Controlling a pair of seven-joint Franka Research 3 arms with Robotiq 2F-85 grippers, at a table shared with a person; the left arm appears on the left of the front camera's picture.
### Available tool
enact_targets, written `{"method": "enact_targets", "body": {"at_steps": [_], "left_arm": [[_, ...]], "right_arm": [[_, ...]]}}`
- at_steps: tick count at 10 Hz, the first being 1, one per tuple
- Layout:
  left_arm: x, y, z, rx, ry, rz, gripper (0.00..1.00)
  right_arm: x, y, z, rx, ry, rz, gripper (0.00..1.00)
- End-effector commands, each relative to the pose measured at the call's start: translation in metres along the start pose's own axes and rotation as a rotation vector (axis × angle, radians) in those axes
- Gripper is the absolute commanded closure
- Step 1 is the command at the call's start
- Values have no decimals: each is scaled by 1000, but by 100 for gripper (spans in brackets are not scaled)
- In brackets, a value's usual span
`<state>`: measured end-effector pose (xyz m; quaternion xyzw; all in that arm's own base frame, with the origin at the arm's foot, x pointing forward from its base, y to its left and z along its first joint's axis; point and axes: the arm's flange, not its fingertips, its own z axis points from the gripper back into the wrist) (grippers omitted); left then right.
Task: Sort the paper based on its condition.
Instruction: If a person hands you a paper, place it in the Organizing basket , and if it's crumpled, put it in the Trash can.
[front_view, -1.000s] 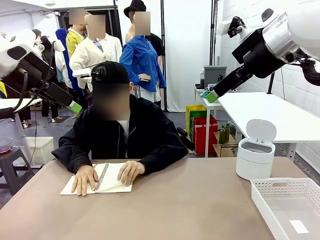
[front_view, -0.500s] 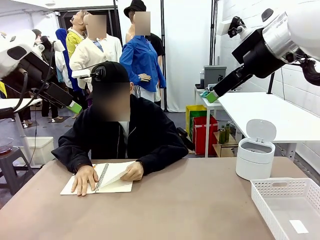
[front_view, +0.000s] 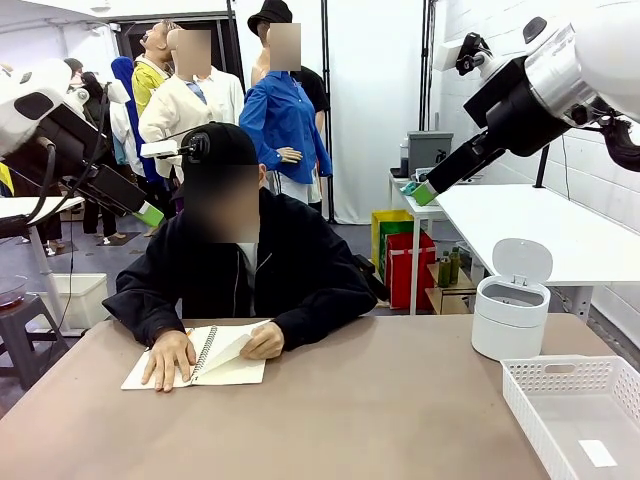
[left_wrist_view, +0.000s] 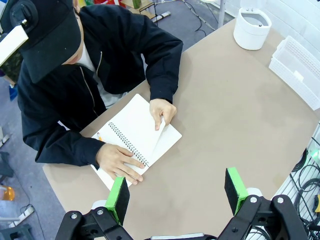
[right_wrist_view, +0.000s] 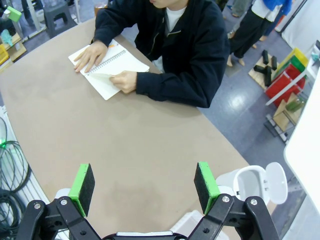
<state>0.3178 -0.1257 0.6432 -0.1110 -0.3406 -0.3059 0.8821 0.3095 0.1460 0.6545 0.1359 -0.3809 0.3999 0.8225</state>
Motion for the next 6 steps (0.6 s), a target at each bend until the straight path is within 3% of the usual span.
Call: {"method": "enact_targets", "body": {"at_steps": [1,6], "left_arm": [[0,0,1,1,-2,1,0],[0,0,1,1,-2,1,0]], "right_arm": [[1,0,0,2,2,-5,0],[1,0,0,2,2,-5,0]]}}
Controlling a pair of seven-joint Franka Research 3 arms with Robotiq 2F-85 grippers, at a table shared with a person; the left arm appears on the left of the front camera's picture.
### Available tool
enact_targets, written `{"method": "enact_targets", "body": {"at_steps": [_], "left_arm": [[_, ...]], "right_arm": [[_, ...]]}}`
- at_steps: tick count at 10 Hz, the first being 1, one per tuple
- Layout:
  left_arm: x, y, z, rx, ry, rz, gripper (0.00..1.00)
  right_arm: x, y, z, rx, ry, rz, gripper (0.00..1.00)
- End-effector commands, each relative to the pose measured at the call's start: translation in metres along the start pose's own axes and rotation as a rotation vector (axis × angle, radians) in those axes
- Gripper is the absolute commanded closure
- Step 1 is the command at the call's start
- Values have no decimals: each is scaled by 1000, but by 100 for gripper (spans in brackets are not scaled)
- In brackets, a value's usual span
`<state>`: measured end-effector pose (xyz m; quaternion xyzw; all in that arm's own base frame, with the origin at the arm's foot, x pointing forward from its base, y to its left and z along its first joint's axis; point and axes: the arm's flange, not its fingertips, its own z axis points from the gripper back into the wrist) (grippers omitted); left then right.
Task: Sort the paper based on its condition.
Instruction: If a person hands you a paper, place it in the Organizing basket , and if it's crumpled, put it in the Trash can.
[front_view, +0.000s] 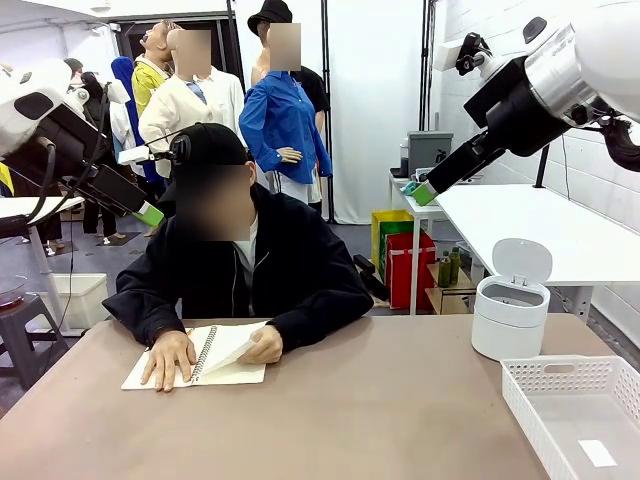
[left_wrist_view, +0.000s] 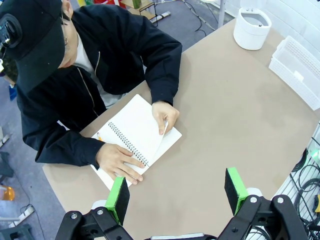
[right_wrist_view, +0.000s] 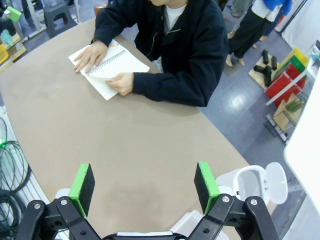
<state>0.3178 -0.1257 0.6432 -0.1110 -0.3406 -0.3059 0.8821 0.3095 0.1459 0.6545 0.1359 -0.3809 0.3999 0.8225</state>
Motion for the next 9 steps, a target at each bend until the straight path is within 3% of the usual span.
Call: {"method": "enact_targets", "body": {"at_steps": [1,9], "left_arm": [[0,0,1,1,-2,1,0],[0,0,1,1,-2,1,0]], "right_arm": [[1,0,0,2,2,-5,0],[1,0,0,2,2,-5,0]]}}
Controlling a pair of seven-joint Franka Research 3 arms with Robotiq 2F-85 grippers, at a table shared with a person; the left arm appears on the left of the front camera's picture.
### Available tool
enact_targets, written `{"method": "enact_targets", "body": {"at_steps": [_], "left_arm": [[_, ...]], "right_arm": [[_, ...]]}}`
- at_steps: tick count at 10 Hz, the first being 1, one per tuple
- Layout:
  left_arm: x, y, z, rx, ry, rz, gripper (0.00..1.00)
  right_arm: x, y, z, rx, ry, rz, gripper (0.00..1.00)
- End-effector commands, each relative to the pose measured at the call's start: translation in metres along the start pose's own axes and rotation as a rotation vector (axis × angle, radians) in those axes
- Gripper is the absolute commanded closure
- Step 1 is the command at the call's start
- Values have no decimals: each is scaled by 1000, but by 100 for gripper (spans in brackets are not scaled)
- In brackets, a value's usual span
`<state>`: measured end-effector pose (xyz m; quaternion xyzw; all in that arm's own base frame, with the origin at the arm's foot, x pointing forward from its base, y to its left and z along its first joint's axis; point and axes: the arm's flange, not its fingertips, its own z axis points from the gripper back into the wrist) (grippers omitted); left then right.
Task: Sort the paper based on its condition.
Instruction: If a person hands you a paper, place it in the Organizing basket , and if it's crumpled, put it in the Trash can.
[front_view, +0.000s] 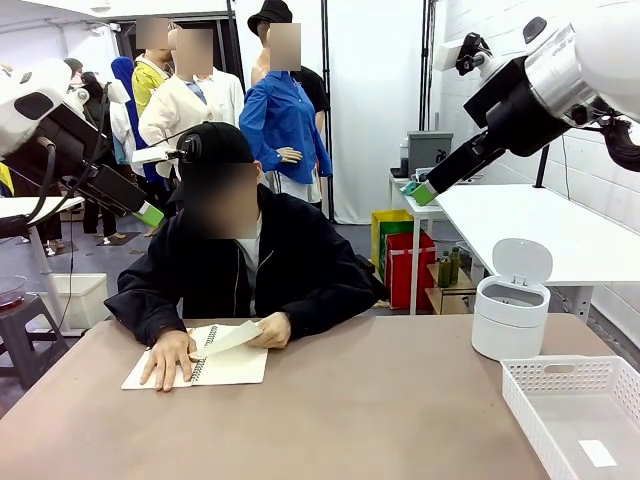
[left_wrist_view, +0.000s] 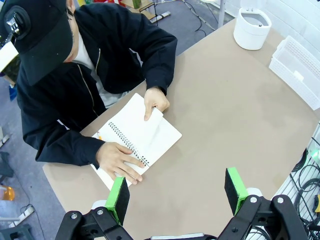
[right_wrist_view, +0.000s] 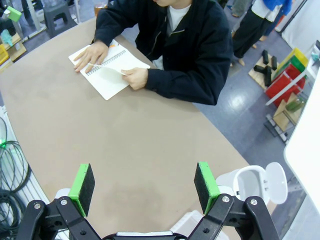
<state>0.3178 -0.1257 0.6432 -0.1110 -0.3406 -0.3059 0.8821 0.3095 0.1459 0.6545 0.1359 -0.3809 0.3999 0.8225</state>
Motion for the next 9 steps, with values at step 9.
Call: {"method": "enact_targets", "body": {"at_steps": [9], "left_arm": [[0,0,1,1,-2,1,0]], "right_arm": [[1,0,0,2,2,-5,0]]}}
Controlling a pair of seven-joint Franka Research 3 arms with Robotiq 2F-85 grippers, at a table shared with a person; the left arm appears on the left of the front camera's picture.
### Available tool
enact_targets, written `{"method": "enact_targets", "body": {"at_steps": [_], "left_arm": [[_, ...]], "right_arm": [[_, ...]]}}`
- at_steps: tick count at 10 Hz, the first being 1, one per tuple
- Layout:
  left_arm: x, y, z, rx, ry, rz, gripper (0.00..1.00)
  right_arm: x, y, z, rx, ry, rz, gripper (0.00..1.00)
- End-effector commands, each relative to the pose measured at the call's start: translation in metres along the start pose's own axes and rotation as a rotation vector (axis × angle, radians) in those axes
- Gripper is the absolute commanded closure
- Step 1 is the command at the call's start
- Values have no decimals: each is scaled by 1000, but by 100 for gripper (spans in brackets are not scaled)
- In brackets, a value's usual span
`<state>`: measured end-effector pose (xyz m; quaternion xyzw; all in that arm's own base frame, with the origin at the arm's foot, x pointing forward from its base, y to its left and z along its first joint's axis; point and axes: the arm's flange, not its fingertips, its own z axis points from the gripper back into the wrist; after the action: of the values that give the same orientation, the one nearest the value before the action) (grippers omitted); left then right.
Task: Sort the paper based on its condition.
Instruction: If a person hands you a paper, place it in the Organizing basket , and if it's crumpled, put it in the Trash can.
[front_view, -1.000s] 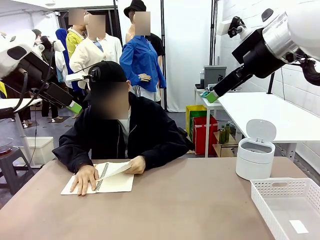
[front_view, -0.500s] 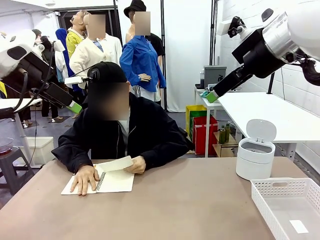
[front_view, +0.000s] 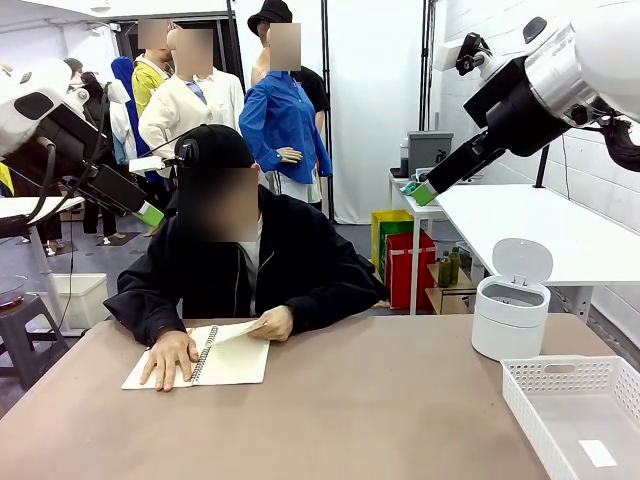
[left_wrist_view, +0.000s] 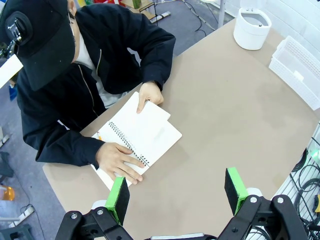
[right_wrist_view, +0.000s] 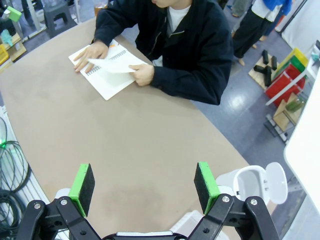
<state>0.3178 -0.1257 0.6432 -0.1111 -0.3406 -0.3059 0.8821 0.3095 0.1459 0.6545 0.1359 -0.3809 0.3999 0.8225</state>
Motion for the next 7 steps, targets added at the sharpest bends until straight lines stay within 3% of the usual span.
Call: {"method": "enact_targets", "body": {"at_steps": [1,7], "left_arm": [[0,0,1,1,-2,1,0],[0,0,1,1,-2,1,0]], "right_arm": [[1,0,0,2,2,-5,0],[1,0,0,2,2,-5,0]]}}
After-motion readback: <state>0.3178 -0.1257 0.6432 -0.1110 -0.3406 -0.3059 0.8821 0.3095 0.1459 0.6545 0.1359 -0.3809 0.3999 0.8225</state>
